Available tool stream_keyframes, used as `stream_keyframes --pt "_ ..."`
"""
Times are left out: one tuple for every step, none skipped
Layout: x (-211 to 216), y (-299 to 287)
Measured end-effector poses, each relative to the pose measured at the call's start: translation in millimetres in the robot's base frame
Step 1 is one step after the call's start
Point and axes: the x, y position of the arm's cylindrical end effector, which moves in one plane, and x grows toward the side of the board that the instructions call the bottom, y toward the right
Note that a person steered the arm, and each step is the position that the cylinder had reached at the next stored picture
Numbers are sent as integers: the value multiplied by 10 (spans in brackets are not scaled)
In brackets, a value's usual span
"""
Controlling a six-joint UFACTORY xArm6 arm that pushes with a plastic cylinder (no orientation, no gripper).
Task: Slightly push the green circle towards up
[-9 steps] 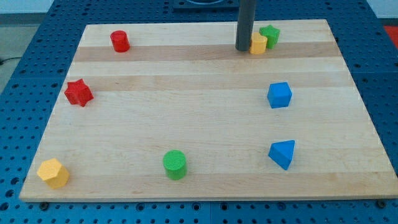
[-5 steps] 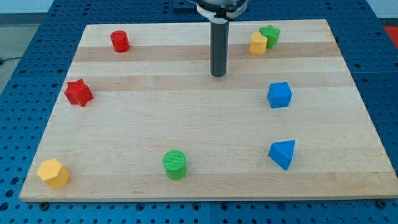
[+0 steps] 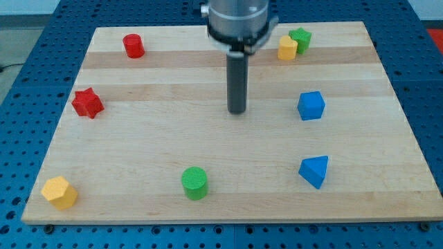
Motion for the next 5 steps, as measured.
stream_keyframes --pt "678 9" --pt "1201 -191" --pt "1427 -136" --pt "1443 -764" --pt "1157 -1142"
